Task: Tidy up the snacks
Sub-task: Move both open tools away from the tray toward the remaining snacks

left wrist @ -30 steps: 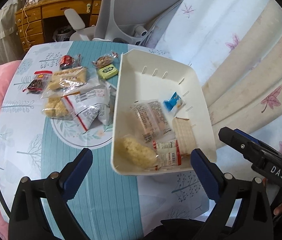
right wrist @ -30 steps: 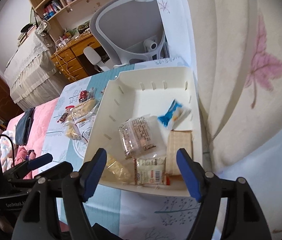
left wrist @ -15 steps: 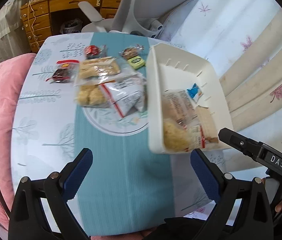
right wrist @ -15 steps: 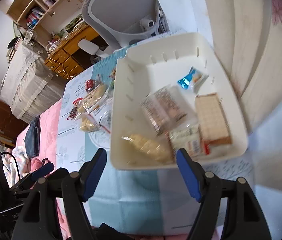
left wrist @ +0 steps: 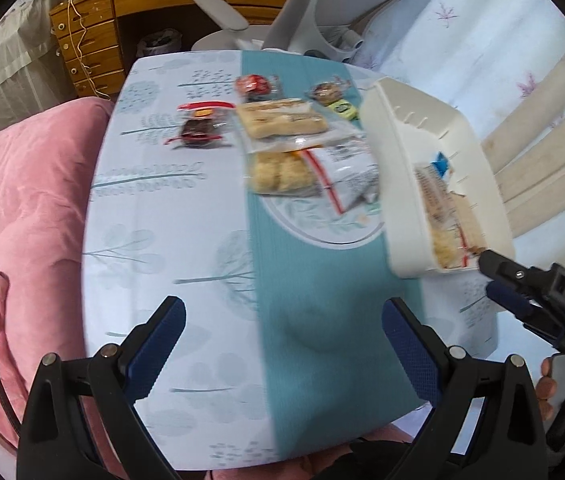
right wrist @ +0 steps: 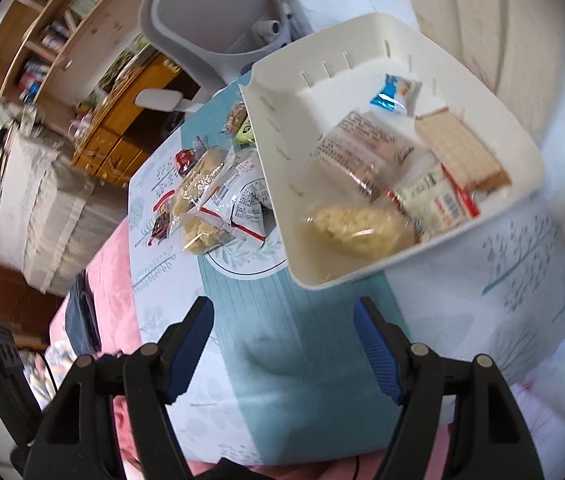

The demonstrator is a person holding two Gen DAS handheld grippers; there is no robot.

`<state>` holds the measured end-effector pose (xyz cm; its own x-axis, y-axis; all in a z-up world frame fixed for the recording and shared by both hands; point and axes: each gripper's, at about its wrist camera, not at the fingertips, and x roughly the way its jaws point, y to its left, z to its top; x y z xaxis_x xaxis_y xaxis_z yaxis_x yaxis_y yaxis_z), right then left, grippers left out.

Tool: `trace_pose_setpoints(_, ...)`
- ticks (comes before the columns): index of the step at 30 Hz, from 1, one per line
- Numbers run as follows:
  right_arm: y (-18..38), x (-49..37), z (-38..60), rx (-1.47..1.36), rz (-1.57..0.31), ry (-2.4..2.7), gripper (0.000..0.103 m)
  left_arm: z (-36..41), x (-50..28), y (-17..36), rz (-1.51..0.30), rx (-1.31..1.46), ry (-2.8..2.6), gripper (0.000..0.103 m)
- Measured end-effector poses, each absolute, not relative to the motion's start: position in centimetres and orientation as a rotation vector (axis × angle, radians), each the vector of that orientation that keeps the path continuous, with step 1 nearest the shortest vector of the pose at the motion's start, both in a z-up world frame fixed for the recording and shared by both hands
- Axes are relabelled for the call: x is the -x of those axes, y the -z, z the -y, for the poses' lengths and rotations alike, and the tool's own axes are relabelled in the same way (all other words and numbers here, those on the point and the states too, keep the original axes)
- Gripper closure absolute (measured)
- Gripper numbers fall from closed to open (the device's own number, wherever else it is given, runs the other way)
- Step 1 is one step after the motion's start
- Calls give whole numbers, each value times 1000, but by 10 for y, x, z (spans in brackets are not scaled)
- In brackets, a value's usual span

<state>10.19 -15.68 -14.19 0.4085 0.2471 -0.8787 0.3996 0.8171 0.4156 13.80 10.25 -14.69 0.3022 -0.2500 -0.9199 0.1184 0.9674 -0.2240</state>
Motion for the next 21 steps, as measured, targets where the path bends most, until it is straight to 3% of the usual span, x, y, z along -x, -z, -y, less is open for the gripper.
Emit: trace_pose_setpoints(21, 165, -165, 103, -1016, -1097, 220, 30, -187, -250, 169, -1221, 101, 107, 5)
